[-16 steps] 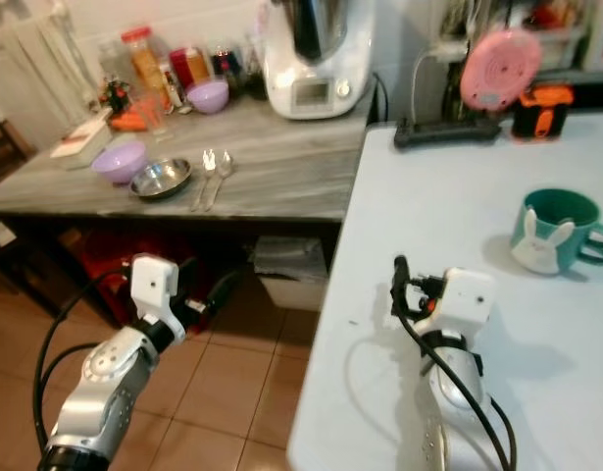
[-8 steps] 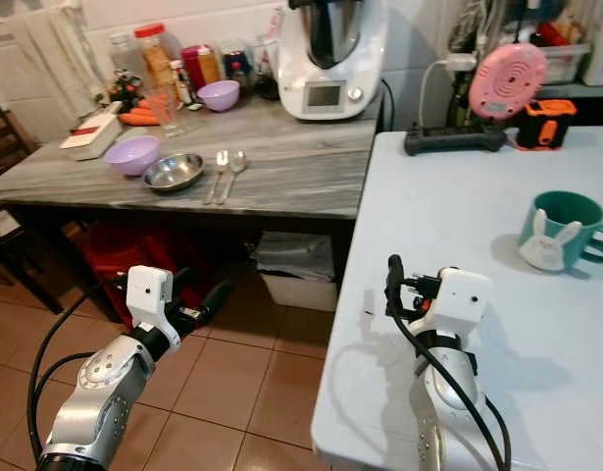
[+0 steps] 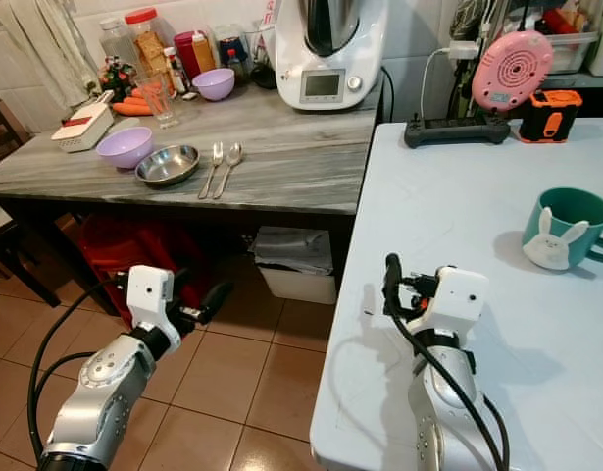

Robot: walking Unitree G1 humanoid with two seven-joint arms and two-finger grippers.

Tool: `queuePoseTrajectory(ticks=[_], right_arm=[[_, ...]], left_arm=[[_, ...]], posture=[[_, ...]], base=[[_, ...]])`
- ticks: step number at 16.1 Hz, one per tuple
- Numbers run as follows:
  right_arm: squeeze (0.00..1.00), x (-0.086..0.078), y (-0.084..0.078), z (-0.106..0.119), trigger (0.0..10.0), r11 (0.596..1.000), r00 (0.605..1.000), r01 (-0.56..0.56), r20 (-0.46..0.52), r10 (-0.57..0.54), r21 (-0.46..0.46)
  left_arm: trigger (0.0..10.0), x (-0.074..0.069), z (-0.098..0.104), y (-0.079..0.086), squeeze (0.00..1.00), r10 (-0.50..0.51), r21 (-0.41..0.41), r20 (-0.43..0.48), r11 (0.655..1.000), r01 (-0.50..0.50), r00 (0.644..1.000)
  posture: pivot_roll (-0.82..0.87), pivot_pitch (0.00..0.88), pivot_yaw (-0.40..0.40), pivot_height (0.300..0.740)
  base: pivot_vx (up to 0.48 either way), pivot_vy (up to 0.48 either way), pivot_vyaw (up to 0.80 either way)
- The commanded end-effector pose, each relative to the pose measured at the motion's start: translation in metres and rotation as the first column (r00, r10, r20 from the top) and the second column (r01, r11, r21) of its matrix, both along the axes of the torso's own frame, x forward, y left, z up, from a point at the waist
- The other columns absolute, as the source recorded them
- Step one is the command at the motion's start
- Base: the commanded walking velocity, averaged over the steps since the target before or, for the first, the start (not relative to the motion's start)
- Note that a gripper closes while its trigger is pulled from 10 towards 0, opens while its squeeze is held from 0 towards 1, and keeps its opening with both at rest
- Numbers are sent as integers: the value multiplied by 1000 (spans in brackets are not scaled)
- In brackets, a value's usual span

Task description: Setting the table

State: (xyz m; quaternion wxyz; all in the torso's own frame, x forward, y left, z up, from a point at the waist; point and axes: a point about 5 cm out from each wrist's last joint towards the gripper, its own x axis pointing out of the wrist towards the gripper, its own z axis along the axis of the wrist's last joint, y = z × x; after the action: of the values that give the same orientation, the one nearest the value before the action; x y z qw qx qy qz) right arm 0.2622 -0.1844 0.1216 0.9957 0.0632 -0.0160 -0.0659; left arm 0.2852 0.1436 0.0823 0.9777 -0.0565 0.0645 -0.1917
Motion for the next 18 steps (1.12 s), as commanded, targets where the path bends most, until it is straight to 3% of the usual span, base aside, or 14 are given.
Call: queuePoseTrajectory(ticks=[1,18], right_arm=[[0,1,6,0,10000,1000,1000,-22,1,22,14],[0,3,6,1,10000,1000,1000,-8,10,8,14]], left_arm=[[10000,1,3,6,0,15,29,7,999,-15,1000],[10000,5,5,7,0,12,54,18,998,-13,1000]], posture=[[-129,0,166,740],[-131,0,177,740]], base=[[-240,0,0],[-218,0,0]])
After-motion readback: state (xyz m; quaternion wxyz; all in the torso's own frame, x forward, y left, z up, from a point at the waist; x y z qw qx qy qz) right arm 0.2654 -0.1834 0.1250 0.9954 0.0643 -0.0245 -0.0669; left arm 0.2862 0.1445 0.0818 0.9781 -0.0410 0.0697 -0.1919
